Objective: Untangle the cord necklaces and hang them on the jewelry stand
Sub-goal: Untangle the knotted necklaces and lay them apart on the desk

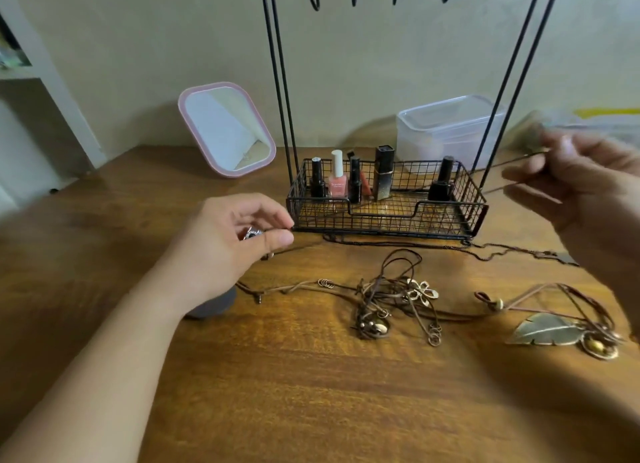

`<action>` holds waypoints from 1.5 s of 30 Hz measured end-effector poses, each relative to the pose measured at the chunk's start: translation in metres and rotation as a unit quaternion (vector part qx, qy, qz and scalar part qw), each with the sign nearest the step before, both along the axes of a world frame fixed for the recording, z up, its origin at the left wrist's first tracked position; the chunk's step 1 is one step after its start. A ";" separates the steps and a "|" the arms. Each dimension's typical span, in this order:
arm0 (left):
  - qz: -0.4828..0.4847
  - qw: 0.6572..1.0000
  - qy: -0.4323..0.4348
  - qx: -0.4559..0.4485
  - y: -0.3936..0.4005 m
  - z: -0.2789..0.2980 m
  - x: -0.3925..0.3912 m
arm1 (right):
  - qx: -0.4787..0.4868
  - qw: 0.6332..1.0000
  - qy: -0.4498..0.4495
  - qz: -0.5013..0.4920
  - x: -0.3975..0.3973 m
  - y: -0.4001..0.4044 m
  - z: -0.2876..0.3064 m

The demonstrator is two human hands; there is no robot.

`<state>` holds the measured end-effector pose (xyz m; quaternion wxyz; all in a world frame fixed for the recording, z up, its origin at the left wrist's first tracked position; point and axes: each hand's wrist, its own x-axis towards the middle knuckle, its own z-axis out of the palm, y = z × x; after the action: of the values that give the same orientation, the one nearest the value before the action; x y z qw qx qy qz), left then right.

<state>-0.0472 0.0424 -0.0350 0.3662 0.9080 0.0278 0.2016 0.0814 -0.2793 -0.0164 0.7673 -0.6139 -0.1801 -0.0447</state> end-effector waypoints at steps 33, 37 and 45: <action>-0.144 0.964 0.066 0.212 -0.048 -0.021 0.005 | -0.614 0.788 -0.037 -0.024 -0.054 0.058 -0.009; -0.152 0.954 0.058 0.254 -0.061 -0.025 0.004 | -0.635 0.769 -0.075 -0.008 -0.047 0.066 -0.025; -0.161 0.974 0.020 0.157 -0.060 -0.028 0.004 | -0.279 0.946 -0.021 0.163 -0.047 0.050 -0.014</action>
<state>-0.0431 -0.0173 -0.0626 0.2459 0.9505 -0.1438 0.1239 0.0340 -0.2295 -0.0301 0.5582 -0.7647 -0.2988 0.1198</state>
